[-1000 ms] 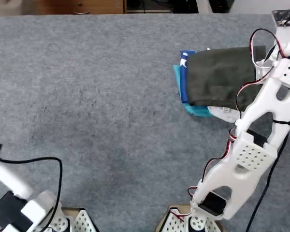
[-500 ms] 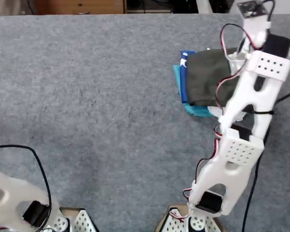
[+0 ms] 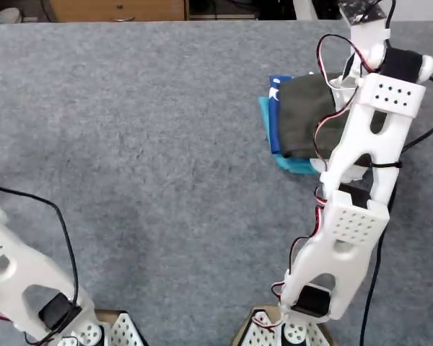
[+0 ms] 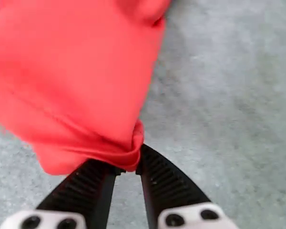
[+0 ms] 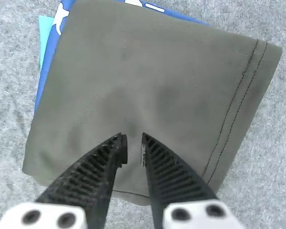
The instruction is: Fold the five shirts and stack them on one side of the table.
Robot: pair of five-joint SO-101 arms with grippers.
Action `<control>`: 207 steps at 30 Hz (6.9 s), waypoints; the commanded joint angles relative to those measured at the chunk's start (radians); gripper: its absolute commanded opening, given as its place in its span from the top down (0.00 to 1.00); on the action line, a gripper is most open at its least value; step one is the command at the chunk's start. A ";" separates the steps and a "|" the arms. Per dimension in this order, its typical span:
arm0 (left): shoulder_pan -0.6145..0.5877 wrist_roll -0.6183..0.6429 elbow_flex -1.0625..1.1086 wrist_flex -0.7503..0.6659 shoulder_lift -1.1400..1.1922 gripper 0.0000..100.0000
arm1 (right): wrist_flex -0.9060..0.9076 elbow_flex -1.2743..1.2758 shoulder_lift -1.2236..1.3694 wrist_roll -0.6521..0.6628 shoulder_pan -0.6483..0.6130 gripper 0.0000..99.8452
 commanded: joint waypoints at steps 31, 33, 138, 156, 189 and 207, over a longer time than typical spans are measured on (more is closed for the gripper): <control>0.482 -0.224 1.250 0.029 -1.814 0.74 | 0.011 -0.058 -0.087 -0.092 -0.653 0.83; 0.394 -0.133 1.261 0.029 -1.816 0.66 | 0.009 -0.062 -0.061 -0.092 -0.743 0.75; -0.543 -0.092 1.587 -0.354 -1.494 0.66 | -0.411 -0.532 0.217 -0.410 -1.196 1.00; -0.540 -0.094 1.579 -0.362 -1.494 0.66 | -0.542 -0.435 0.114 -0.585 -1.201 1.00; -0.451 -0.095 1.580 -0.356 -1.494 0.66 | 0.011 0.430 0.314 -0.566 -0.819 0.99; -0.238 -0.087 1.587 -0.354 -1.494 0.66 | 0.015 0.825 -0.251 -0.391 -0.858 0.78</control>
